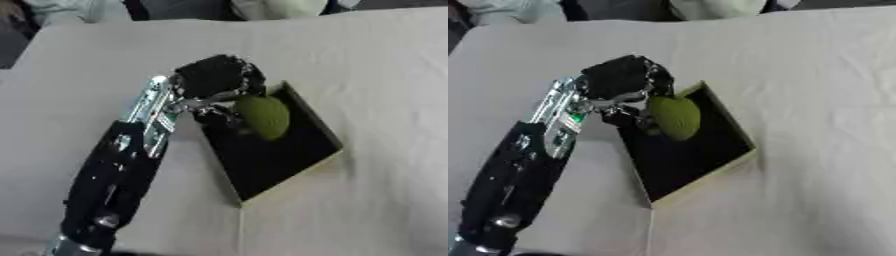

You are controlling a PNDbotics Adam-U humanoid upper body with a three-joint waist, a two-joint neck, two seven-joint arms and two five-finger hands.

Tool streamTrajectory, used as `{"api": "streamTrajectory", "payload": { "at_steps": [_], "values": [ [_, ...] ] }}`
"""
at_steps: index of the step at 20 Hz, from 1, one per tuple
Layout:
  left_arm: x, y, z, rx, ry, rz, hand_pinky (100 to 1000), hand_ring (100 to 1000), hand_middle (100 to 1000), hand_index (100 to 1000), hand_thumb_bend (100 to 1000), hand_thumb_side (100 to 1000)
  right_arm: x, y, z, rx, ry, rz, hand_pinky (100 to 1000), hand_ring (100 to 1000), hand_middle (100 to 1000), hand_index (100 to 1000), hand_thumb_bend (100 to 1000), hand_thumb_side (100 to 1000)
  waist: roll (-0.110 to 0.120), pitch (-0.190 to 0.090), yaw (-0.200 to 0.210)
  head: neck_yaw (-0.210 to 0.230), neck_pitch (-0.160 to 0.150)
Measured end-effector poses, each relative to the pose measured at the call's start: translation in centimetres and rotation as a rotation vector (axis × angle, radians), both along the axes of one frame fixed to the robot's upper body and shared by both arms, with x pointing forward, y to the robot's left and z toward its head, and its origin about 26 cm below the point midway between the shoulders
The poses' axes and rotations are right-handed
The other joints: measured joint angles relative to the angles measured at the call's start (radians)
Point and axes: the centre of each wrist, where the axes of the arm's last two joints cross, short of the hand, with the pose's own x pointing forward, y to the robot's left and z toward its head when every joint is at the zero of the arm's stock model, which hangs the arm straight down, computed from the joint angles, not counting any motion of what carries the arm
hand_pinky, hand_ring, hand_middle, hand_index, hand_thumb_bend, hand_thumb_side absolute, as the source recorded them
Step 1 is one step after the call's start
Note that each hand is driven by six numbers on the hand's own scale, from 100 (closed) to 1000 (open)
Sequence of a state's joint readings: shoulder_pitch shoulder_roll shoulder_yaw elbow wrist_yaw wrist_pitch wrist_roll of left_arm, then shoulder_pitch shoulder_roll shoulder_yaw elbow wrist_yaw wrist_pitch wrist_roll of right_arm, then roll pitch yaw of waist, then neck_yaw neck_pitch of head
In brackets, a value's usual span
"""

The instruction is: Pick up objects on the table and place them in the box.

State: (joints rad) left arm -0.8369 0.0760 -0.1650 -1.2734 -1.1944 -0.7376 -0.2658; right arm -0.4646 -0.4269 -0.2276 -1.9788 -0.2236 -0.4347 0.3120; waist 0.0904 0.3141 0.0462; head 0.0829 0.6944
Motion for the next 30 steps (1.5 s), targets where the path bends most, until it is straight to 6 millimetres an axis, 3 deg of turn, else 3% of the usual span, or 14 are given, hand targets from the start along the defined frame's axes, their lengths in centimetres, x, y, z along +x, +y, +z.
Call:
{"api": "streamTrajectory", "payload": {
  "at_steps": [5, 8, 10, 11, 12, 13, 16, 20, 23, 24, 27, 30],
  "values": [
    [0.4, -0.3, -1.3, 0.048, 0.024, 0.016, 433, 395, 403, 585, 100, 121, 0.0, 0.0, 0.0, -0.002, 0.002, 0.000, 730, 818, 682, 883, 100, 563, 0.000, 0.000, 0.000, 0.001, 0.000],
    [0.6, -0.2, -1.7, 0.075, 0.028, 0.030, 483, 444, 457, 662, 110, 112, 0.0, 0.0, 0.0, -0.002, 0.002, 0.000, 730, 818, 682, 883, 100, 563, 0.000, 0.000, 0.000, 0.003, 0.001],
    [0.6, -0.2, -1.8, 0.103, 0.026, 0.038, 648, 593, 601, 805, 205, 166, 0.0, 0.0, 0.0, -0.003, 0.003, 0.000, 730, 818, 682, 883, 100, 562, 0.000, 0.000, 0.002, 0.003, 0.006],
    [0.6, -0.2, -1.9, 0.118, 0.025, 0.040, 727, 657, 646, 832, 245, 204, 0.0, 0.0, 0.0, -0.003, 0.004, 0.000, 730, 819, 682, 883, 100, 561, 0.000, 0.000, 0.002, 0.003, 0.008],
    [0.6, -0.2, -1.8, 0.131, 0.023, 0.041, 727, 671, 655, 837, 254, 213, 0.0, 0.0, 0.0, -0.004, 0.004, 0.000, 730, 819, 682, 883, 100, 562, 0.000, 0.000, 0.003, 0.003, 0.008],
    [0.6, -0.2, -1.8, 0.142, 0.018, 0.041, 807, 752, 724, 871, 338, 307, 0.0, 0.0, 0.0, -0.004, 0.004, 0.000, 729, 819, 682, 883, 100, 562, 0.000, 0.000, 0.003, 0.003, 0.008],
    [0.4, -0.1, -1.6, 0.165, 0.007, 0.036, 842, 786, 747, 892, 436, 470, 0.0, 0.0, 0.0, -0.004, 0.005, 0.000, 729, 819, 682, 883, 100, 562, 0.000, 0.000, 0.003, 0.003, 0.009],
    [0.3, 0.4, -1.7, 0.153, 0.015, 0.033, 850, 796, 750, 898, 501, 575, 0.0, 0.0, 0.0, -0.005, 0.005, 0.000, 729, 819, 681, 883, 100, 562, 0.000, 0.000, 0.004, 0.002, 0.012],
    [0.1, 1.0, -1.4, 0.112, 0.028, 0.044, 845, 794, 747, 898, 498, 595, 0.0, 0.0, 0.0, -0.005, 0.005, -0.001, 729, 819, 681, 883, 100, 561, 0.000, 0.000, 0.004, -0.004, 0.018],
    [0.0, 1.2, -1.2, 0.095, 0.032, 0.048, 837, 789, 742, 894, 461, 583, 0.0, 0.0, 0.0, -0.005, 0.005, -0.001, 728, 819, 681, 883, 100, 561, 0.000, 0.000, 0.004, -0.006, 0.018],
    [-0.3, 1.9, 0.1, 0.024, 0.029, 0.055, 814, 770, 725, 885, 404, 521, 0.0, 0.0, 0.0, -0.005, 0.005, -0.002, 728, 820, 681, 884, 100, 560, -0.002, 0.000, 0.005, -0.010, 0.021],
    [-0.9, 2.9, 2.3, -0.080, 0.005, 0.052, 771, 739, 696, 869, 290, 442, 0.0, 0.0, 0.0, -0.005, 0.006, -0.003, 728, 820, 681, 884, 100, 561, -0.005, 0.000, 0.006, -0.013, 0.023]
  ]
}}
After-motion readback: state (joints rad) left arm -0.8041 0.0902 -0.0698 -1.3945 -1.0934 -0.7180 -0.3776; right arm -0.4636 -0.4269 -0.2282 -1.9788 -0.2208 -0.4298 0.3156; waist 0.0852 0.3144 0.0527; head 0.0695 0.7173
